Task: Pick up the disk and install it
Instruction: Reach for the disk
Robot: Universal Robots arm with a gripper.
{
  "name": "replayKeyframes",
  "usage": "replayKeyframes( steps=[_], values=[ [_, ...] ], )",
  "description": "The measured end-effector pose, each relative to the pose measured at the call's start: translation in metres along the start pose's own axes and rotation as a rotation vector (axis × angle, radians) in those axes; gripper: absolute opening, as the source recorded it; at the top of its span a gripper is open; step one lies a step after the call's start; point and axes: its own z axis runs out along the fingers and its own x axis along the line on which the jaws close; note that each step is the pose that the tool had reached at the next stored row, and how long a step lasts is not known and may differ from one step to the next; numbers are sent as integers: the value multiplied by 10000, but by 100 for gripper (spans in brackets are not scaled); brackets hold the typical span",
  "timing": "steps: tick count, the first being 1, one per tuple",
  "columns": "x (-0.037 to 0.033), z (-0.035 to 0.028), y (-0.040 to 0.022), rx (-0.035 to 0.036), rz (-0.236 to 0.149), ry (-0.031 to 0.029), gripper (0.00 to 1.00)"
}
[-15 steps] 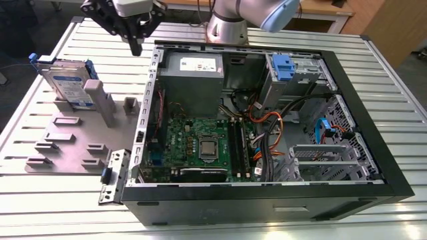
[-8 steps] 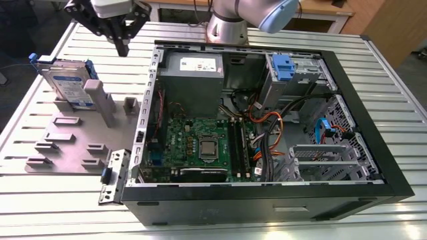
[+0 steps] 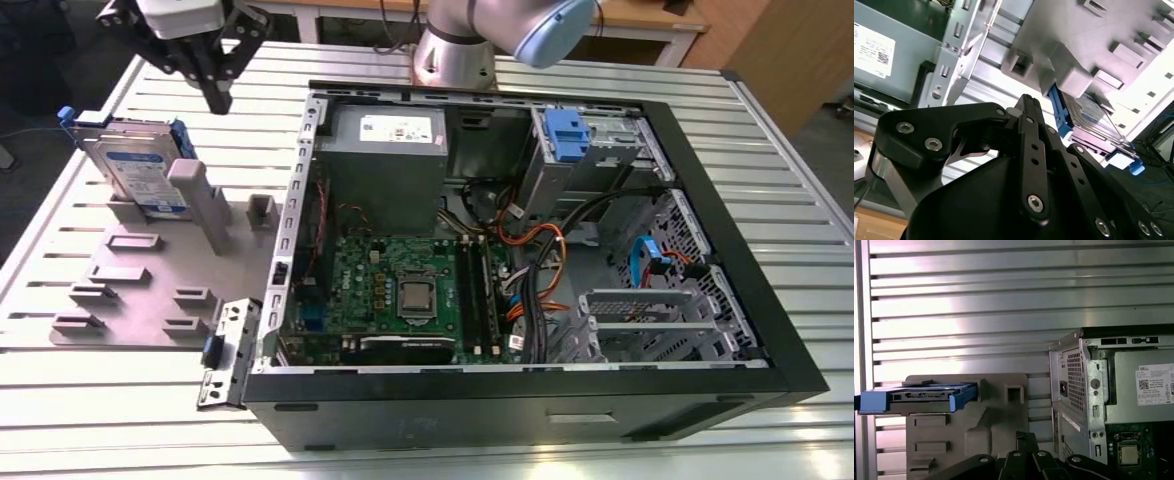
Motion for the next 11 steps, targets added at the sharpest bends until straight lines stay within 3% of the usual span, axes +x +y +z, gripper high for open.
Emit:
replayKeyframes(
  steps=[11],
  values=[
    [338, 58, 53, -1, -1, 0, 11]
  ],
)
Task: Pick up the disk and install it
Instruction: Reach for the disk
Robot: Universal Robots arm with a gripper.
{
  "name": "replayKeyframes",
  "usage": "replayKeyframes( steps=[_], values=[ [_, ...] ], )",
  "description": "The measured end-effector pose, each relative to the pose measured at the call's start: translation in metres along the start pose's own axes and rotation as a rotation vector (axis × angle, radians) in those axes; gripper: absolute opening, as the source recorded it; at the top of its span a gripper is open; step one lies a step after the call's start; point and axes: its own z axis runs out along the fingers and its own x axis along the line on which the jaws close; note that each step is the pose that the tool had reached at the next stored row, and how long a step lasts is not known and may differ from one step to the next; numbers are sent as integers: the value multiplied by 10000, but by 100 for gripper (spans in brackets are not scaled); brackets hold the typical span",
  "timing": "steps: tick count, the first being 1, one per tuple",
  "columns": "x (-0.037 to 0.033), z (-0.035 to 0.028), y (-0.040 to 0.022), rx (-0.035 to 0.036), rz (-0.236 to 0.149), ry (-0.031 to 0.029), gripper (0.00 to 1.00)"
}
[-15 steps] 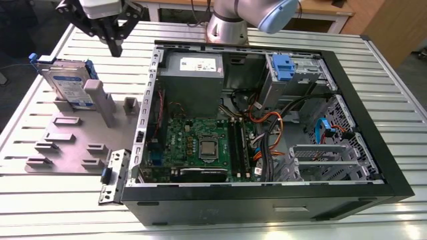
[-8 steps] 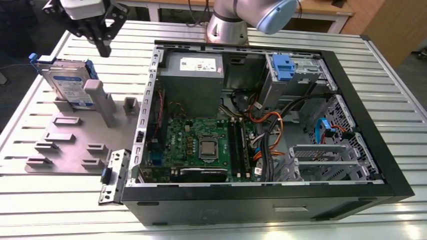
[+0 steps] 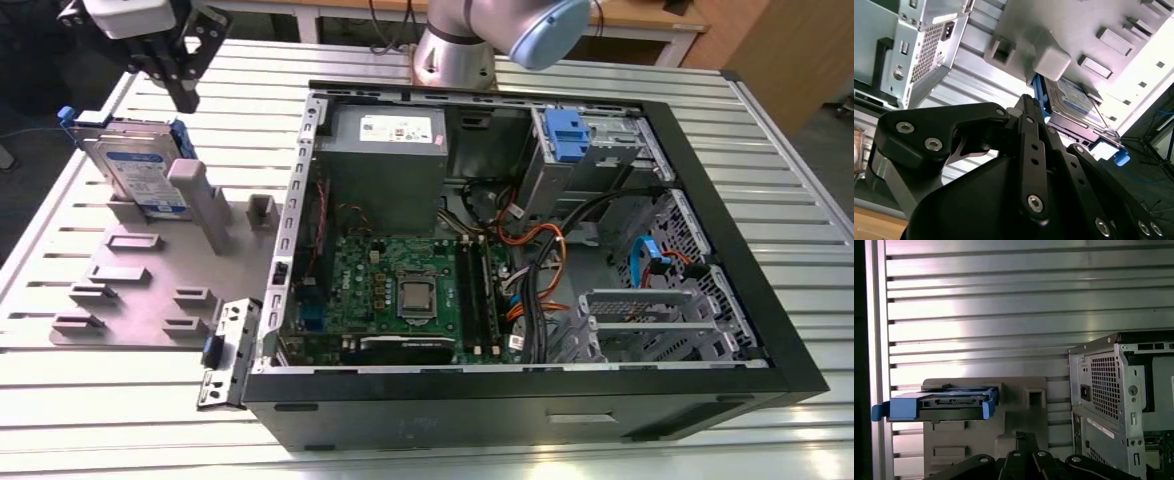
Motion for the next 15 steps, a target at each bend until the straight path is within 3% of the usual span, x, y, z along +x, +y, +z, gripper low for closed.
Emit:
replayKeyframes(
  steps=[15],
  values=[
    [429, 93, 45, 0, -1, 1, 11]
  ],
)
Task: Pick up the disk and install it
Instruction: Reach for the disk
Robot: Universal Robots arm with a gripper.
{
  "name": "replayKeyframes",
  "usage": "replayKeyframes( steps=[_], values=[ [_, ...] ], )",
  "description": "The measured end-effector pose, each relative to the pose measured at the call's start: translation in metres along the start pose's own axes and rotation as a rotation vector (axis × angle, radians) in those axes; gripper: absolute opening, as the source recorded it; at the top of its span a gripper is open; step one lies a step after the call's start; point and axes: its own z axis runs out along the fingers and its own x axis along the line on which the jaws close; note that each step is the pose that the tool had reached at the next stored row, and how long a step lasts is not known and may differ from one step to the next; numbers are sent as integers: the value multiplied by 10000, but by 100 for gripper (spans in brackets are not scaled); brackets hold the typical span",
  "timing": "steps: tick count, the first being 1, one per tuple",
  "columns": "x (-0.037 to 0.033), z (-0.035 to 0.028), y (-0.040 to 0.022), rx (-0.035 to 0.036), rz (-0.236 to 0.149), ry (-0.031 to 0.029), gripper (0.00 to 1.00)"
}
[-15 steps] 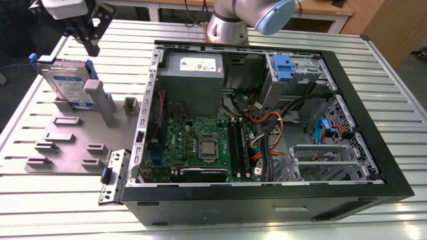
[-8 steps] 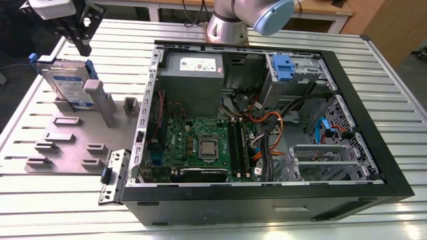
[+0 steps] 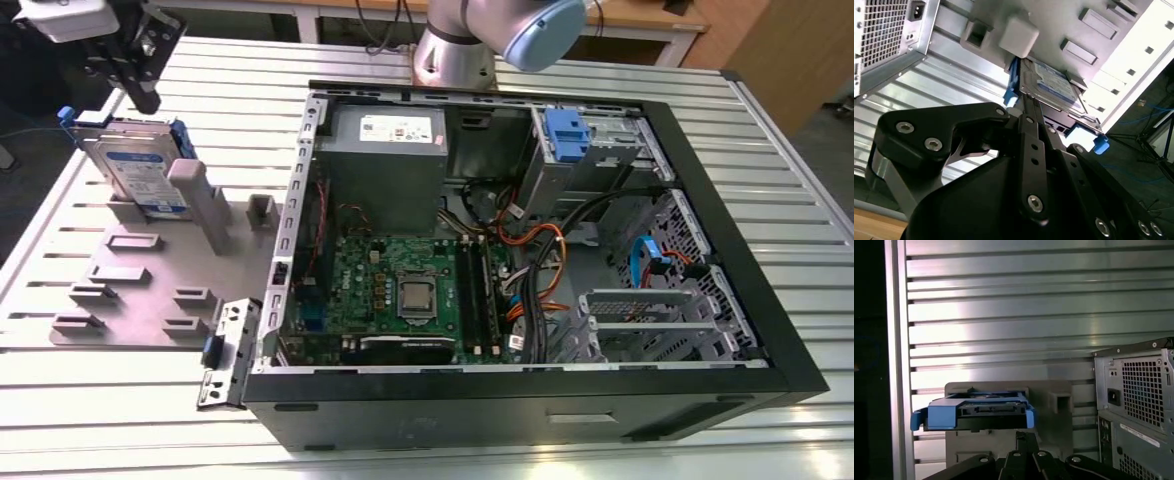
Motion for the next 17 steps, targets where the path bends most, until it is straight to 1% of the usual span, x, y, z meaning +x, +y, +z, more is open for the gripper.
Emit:
replayKeyframes(
  steps=[4, 7, 8, 16, 17],
  values=[
    [135, 34, -4, 0, 1, 0, 11],
    [216, 59, -6, -1, 1, -1, 11],
    [233, 65, -7, 0, 0, -1, 11],
    [239, 70, -8, 1, 1, 1, 11],
    [240, 73, -7, 4, 2, 20, 11]
  ],
)
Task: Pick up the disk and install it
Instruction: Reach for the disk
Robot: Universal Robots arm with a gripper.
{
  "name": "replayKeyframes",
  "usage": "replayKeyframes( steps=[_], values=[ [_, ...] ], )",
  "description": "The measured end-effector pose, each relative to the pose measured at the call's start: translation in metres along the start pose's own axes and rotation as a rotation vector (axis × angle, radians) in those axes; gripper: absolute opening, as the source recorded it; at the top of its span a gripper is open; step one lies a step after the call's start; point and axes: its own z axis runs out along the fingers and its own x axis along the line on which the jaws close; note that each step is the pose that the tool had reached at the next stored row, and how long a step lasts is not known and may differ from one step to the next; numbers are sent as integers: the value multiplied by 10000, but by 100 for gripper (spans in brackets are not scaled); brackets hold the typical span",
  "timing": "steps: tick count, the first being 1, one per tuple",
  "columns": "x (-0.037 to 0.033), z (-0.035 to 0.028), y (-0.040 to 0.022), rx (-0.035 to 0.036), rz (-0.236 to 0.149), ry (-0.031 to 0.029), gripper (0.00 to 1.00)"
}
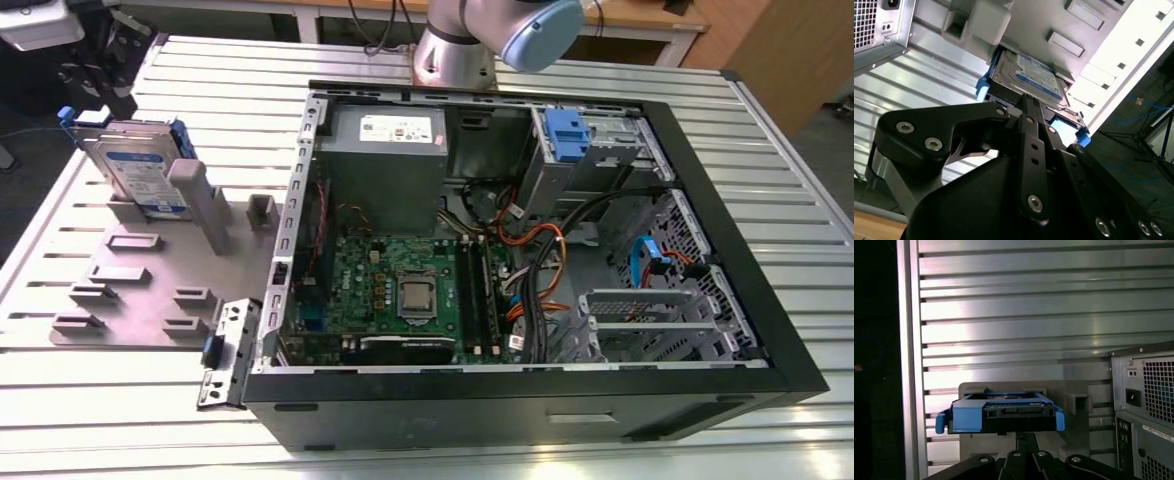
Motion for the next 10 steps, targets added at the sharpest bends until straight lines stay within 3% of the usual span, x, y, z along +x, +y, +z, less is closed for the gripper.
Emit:
replayKeyframes(
  steps=[2, 4, 5, 10],
  values=[
    [0, 6, 0, 26, 6, 151, 11],
    [0, 12, -1, 61, 14, 363, 11],
    [1, 14, -1, 65, 16, 417, 11],
    [0, 13, -1, 67, 17, 430, 11]
  ],
)
